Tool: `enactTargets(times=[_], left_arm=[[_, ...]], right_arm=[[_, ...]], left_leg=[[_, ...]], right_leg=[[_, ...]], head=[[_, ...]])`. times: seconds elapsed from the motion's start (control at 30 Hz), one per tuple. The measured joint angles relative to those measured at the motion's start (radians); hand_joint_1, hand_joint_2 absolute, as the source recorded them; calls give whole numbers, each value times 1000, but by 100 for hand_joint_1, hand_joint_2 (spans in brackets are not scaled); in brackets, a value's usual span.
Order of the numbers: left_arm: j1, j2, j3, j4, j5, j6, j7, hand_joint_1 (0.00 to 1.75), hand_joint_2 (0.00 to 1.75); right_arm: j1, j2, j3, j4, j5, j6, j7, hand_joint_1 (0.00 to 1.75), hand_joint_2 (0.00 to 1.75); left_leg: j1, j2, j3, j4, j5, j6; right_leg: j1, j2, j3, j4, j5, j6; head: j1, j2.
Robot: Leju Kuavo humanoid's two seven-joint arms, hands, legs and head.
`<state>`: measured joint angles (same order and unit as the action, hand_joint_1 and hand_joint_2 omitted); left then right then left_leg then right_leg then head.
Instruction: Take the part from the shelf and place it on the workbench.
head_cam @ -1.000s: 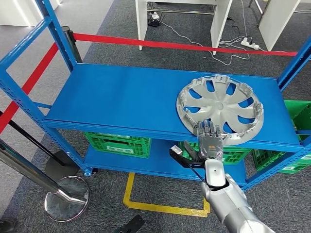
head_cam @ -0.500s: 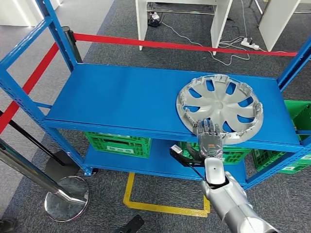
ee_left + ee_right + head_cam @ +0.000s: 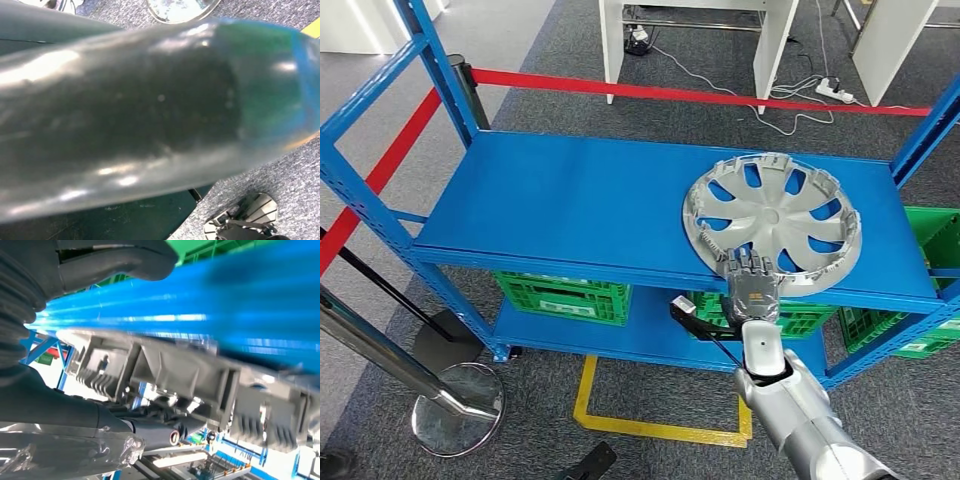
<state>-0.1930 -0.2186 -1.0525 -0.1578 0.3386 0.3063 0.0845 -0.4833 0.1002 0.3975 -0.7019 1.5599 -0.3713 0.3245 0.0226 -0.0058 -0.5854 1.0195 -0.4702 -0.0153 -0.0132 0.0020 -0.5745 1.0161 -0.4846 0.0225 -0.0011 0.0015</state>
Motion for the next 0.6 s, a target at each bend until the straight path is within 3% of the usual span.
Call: enactTargets(times=[0.6], left_arm=[[-3, 0, -7, 0, 35, -5, -1, 0, 0]], right_arm=[[1, -3, -5, -56, 0, 28, -59, 175, 175]], left_leg=[[0, 0, -1, 0, 0, 0]], right_leg=[[0, 0, -1, 0, 0, 0]], head=[[0, 0]])
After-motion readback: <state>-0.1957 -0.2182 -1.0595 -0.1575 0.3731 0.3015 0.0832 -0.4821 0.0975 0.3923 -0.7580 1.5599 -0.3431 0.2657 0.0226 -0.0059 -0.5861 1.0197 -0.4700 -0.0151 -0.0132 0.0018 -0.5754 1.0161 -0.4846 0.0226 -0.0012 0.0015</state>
